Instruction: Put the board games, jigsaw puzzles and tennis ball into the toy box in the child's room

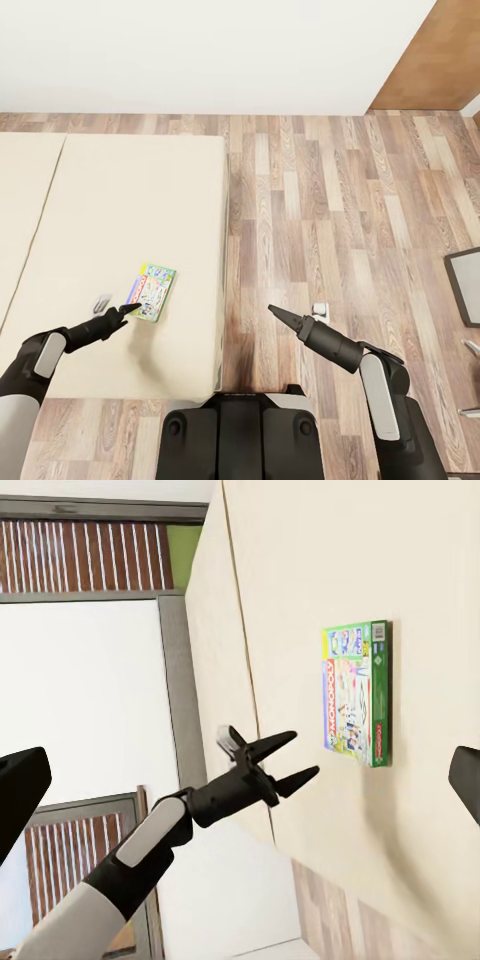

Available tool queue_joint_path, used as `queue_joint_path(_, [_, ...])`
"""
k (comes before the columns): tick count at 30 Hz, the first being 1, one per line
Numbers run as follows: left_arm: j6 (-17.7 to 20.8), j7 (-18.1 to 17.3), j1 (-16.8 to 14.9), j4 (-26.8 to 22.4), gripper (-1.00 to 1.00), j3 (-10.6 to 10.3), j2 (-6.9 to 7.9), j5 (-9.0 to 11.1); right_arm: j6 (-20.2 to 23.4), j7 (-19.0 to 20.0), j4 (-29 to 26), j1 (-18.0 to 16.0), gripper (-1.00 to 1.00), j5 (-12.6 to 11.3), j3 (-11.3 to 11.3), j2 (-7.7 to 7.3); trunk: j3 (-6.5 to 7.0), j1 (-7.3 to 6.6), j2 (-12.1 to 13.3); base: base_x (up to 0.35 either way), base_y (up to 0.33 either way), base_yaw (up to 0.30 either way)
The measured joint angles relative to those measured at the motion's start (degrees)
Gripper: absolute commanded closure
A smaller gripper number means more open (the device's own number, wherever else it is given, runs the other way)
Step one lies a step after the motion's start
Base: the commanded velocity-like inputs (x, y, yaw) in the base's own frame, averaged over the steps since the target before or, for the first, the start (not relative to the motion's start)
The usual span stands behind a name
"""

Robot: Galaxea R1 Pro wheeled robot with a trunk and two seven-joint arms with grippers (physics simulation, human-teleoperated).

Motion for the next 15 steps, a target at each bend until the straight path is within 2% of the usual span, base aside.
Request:
queue_joint_path(10, [-0.16, 0.24, -0.12, -0.39, -1.00, -0.09, -0.07, 0.03, 0.00, 0.00, 0.00, 0.01, -1.00, 0.06, 0.00, 0.00, 0.00, 0.00, 0.00, 0.000, 0.000, 0.000])
queue_joint_path(15, [0.32, 0.70, -2.47, -0.58, -1.00, -0.14, -0.07, 0.00, 0.00, 0.05, 0.00, 0.00, -1.00, 0.11, 0.00, 0.00, 0.00, 0.00, 0.00, 0.000, 0.000, 0.000])
